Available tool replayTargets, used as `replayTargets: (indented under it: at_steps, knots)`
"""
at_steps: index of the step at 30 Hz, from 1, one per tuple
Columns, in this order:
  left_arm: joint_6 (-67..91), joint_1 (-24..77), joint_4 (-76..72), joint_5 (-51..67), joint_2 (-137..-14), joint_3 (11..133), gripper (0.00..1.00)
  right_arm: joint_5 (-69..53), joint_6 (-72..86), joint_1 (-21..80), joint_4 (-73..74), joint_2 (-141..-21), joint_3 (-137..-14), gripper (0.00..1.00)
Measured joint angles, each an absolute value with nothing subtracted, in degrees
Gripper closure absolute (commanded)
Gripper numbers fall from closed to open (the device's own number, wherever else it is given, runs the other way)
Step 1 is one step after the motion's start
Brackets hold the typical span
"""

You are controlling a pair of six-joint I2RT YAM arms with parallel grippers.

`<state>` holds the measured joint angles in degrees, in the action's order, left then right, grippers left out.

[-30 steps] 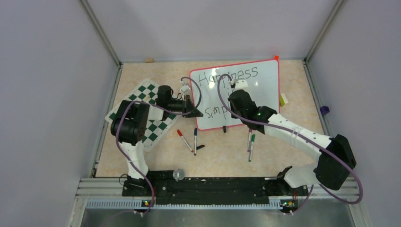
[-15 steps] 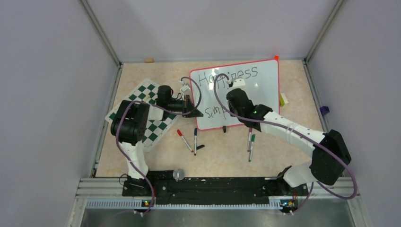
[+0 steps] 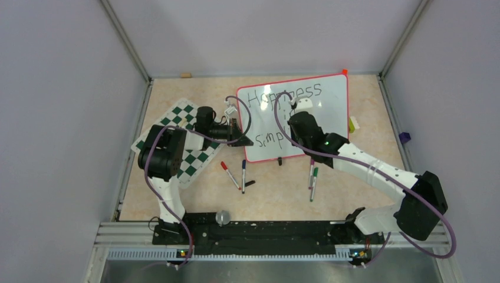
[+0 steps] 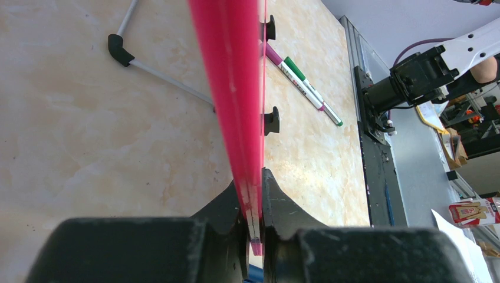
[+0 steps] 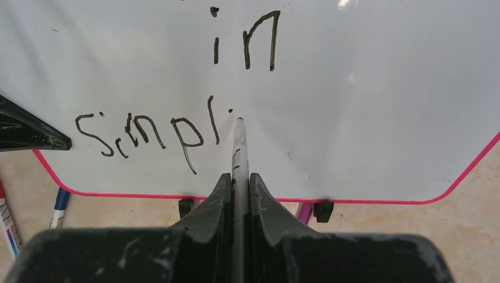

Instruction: Write a sentence on the whiteboard

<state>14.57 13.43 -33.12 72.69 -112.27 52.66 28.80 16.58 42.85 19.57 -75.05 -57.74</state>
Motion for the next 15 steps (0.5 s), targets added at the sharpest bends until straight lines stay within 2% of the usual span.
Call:
replayTargets:
  at_steps: [15]
  knots:
    - [14.6, 13.4, -33.1, 72.7, -112.3, 52.6, 1.0, 27.4, 16.6, 42.8, 19.6, -77.8, -57.4, 1.0]
